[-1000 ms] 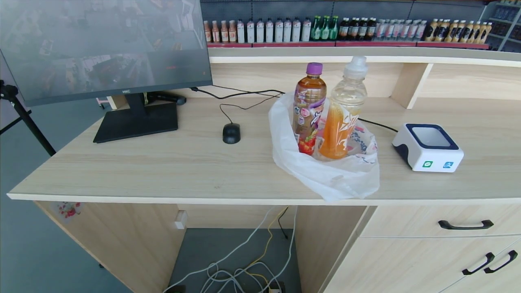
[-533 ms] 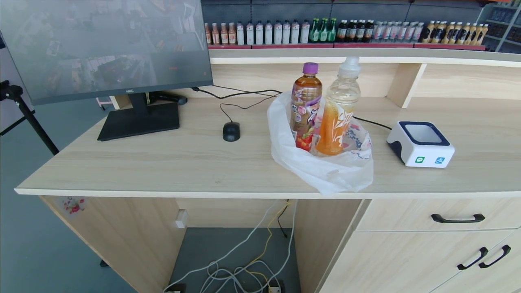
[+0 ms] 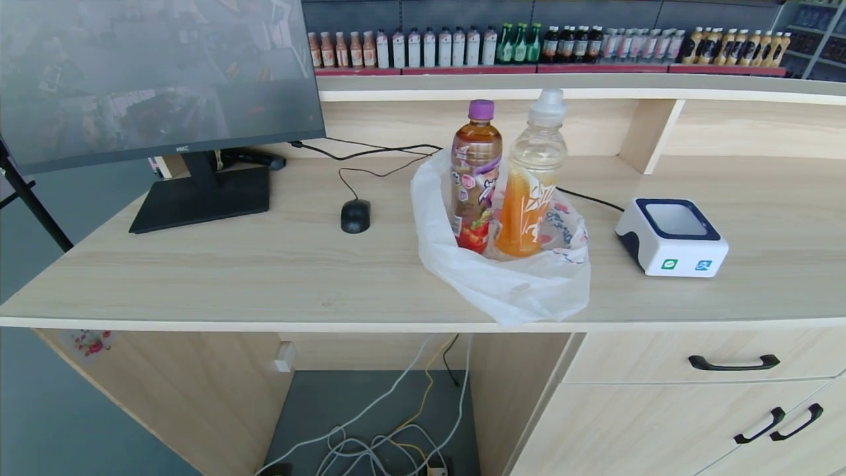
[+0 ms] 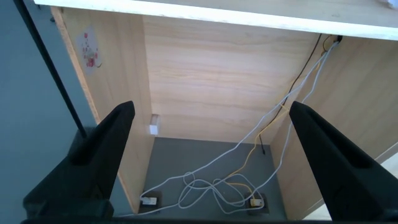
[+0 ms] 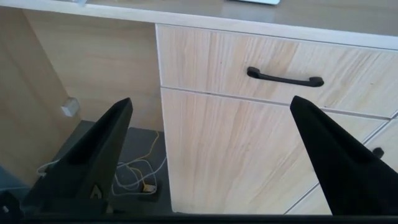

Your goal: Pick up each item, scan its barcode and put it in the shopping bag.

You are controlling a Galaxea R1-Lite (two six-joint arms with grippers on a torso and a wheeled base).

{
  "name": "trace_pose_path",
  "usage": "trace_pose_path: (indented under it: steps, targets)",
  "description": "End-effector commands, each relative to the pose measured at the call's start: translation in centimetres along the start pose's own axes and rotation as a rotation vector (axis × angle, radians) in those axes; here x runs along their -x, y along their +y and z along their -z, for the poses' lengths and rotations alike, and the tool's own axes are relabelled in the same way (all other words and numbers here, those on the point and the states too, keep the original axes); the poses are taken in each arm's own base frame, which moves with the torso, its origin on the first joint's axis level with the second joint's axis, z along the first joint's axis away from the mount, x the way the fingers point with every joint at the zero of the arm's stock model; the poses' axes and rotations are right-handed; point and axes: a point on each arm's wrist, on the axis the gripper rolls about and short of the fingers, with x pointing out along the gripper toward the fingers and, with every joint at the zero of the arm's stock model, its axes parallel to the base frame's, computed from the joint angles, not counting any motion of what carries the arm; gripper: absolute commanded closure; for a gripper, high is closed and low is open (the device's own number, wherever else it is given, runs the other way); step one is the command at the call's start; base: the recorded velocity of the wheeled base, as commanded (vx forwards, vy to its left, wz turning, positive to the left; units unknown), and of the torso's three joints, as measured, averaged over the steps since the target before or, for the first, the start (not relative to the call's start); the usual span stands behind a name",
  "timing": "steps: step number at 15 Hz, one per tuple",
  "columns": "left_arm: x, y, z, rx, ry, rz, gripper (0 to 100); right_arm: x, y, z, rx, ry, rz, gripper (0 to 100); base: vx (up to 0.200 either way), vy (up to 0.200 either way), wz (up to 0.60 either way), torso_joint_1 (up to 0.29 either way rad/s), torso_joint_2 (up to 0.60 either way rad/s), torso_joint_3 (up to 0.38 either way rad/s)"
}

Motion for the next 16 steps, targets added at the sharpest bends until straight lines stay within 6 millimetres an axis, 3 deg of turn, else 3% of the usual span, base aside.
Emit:
trace_pose_path:
  steps: [1, 16]
  targets:
    - [0.00, 0.00, 0.00, 0.001, 0.000, 0.000, 0, -0.02, 0.00, -0.01, 0.001, 0.001, 0.001, 0, 0.000, -0.200, 0.00, -0.002, 0.00, 0.002]
    - [0.00, 0.00, 0.00, 0.008, 0.000, -0.002, 0, -0.02, 0.00, -0.01, 0.001, 0.001, 0.001, 0, 0.000, -0.200, 0.00, 0.001, 0.00, 0.002]
